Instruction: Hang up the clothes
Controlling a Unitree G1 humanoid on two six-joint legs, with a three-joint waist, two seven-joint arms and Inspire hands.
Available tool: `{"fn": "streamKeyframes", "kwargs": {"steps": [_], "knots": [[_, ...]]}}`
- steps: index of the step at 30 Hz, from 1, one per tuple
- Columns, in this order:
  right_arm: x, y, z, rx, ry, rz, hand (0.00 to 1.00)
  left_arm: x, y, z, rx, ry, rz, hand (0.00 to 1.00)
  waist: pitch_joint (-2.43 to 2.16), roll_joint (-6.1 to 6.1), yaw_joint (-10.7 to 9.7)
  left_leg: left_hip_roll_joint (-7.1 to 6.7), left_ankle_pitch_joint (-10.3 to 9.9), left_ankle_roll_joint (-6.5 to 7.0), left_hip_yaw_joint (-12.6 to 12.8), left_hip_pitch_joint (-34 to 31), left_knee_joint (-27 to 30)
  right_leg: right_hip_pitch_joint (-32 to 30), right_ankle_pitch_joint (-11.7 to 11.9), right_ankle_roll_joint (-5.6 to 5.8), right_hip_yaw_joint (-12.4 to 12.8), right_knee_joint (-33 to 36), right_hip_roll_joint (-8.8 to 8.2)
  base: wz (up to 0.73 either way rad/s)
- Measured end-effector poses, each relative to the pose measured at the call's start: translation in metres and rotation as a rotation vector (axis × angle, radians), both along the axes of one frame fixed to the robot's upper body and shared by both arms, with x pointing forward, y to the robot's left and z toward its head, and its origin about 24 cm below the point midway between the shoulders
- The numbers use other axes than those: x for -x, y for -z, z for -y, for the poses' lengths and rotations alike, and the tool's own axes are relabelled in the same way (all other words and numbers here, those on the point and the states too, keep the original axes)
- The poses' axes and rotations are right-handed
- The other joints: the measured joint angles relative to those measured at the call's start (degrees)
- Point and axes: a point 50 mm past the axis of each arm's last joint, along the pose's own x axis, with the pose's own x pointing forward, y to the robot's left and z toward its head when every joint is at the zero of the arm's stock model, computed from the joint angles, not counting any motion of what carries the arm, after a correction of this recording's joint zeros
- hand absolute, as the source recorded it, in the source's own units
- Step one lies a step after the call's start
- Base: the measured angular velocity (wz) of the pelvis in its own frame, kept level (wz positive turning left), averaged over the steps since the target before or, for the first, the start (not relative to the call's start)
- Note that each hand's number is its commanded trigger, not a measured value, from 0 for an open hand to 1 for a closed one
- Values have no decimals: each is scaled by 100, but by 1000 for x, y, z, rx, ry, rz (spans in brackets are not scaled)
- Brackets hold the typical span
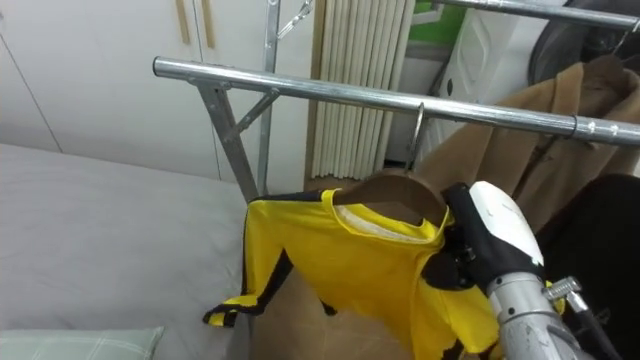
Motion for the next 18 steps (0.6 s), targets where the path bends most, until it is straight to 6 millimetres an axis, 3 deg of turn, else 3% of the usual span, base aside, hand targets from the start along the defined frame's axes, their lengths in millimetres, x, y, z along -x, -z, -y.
{"fn": "streamKeyframes", "kwargs": {"steps": [11, 18], "knots": [[-14, -23, -9, -45, -67, 89, 100, -3, -1, -5, 0, 38, 17, 0, 2, -9, 181, 28, 31, -50, -169, 67, -29, 178, 10, -38, -171, -118, 23, 7], [-16, -23, -12, -124, -112, 85, 100, -8, -2, -7, -1, 70, 36, 0, 13, -29, 326, 19, 32, -50, -217, 63, -63, 215, 12, -40, -221, -198, 25, 4]]}}
